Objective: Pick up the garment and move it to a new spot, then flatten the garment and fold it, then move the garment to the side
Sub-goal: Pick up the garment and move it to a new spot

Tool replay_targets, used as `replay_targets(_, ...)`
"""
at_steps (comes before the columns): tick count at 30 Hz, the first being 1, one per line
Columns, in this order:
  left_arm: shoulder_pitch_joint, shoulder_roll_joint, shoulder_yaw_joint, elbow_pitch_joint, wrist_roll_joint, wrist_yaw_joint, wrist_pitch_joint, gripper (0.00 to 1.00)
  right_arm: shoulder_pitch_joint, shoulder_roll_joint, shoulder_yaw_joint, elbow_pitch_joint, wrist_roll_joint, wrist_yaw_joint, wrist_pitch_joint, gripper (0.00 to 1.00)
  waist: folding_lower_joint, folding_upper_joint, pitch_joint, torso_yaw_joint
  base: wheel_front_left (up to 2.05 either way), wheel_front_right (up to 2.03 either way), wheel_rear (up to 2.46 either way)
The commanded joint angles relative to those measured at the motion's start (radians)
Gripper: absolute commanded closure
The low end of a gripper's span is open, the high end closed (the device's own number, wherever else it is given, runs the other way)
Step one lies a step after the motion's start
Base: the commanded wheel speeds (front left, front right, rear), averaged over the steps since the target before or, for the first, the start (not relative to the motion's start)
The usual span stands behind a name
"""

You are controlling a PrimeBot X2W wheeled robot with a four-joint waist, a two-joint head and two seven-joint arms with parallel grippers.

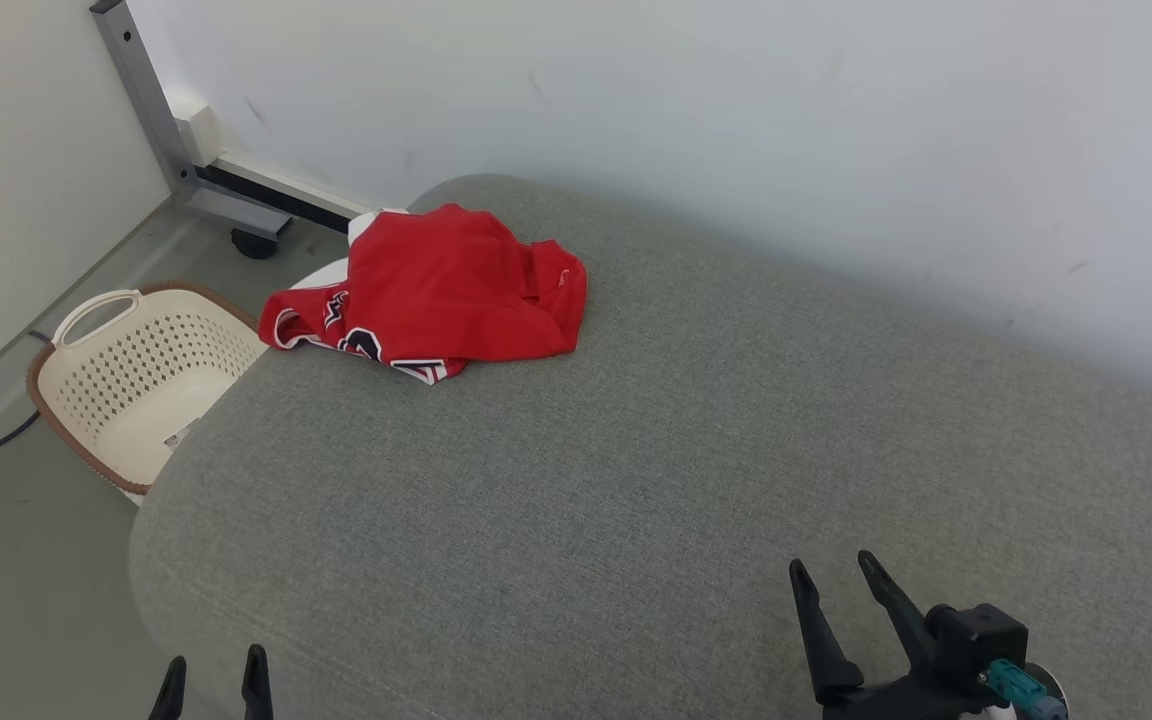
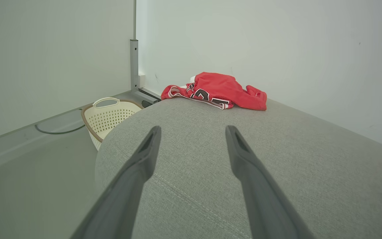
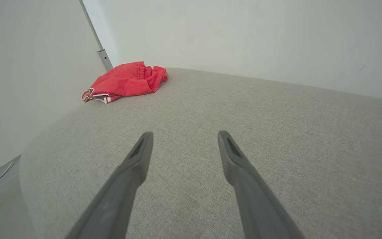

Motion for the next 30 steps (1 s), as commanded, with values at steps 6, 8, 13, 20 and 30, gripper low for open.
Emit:
replay_targets(6,-0.025,0.003,-0.024,0.027,-0.010,0.002,-0.004,0.00,-0.018,-0.001,0.001,0.012,-0.006,-0.002,-0.007,0.00,0.0000,-0.0001,0.009,0.000,0.00,0.00,0.00)
replay_targets(8,-0.056,0.020,-0.053,0.049,-0.029,0.002,-0.004,0.00,-0.014,0.000,-0.009,0.006,-0.012,-0.002,-0.006,0.00,0.0000,-0.0001,0.016,-0.002,0.00,0.00,0.00)
replay_targets(13,-0.146,0.050,-0.126,0.138,-0.071,0.002,-0.004,0.00,0.000,0.000,-0.035,-0.023,-0.028,-0.002,-0.001,0.00,0.0000,-0.0001,0.035,-0.006,0.00,0.00,0.00)
replay_targets(20,-0.491,0.106,-0.249,0.421,-0.242,0.002,0.040,0.00,-0.017,-0.001,-0.057,-0.133,-0.090,-0.002,0.061,0.00,0.0000,-0.0001,0.150,-0.069,0.00,0.00,0.00)
replay_targets(30,-0.897,0.150,-0.259,0.725,-0.369,0.002,0.178,0.00,-0.042,-0.039,-0.054,-0.385,-0.192,-0.002,0.201,0.00,0.0000,-0.0001,0.391,-0.222,0.00,0.00,0.00)
